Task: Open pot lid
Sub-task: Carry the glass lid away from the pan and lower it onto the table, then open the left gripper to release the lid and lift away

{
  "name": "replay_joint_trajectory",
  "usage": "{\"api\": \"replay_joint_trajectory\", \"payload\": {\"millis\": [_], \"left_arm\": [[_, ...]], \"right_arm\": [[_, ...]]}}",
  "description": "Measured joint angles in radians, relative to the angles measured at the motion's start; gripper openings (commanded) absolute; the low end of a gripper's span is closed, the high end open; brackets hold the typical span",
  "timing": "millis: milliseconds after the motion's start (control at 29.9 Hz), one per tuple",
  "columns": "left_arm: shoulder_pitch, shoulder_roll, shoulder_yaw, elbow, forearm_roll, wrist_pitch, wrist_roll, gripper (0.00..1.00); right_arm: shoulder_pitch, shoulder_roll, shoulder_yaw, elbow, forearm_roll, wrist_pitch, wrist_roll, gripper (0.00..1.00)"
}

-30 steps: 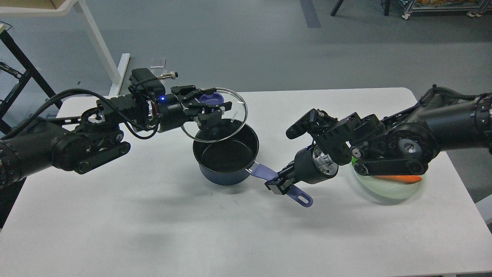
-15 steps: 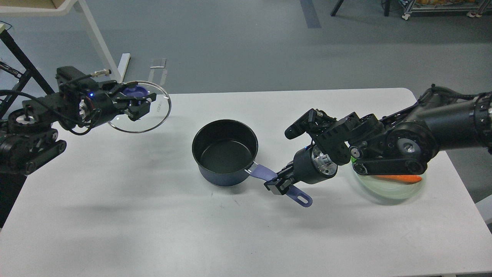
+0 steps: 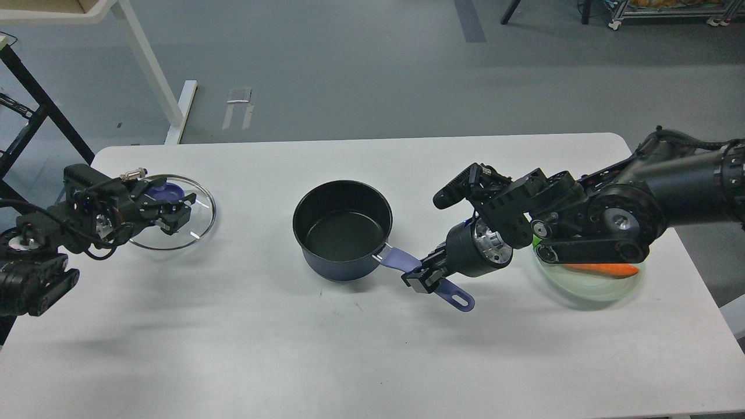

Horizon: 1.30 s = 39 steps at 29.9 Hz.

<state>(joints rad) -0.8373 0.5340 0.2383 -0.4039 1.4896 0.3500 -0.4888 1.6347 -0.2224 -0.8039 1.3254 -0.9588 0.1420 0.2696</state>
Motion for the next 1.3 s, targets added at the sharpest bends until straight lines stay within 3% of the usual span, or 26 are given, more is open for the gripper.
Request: {"api": "replay_joint_trajectory", "payload": {"millis": [301, 435, 669, 1304], "left_arm": [[0.043, -0.031, -0.002, 0.04, -0.052, 0.002, 0.0, 0.48], [0.047, -0.035, -0.001, 0.043, -0.072, 0.002, 0.0, 0.65], [0.048, -0.036, 0.001, 0.043, -0.104, 0.0, 0.0, 0.69], [0.039, -0.031, 0.001, 0.043, -0.136, 0.001, 0.0, 0.93]], "right_arm": [[0.001, -0.001, 0.0, 0.0, 0.0, 0.0, 0.0, 0.27], [0.0, -0.001, 0.0, 0.0, 0.0, 0.0, 0.0, 0.27], [0.0, 0.001, 0.0, -0.001, -0.001, -0.001, 0.0, 0.27], [0.0, 0.001, 0.0, -0.002, -0.001, -0.001, -0.001, 0.32]]}}
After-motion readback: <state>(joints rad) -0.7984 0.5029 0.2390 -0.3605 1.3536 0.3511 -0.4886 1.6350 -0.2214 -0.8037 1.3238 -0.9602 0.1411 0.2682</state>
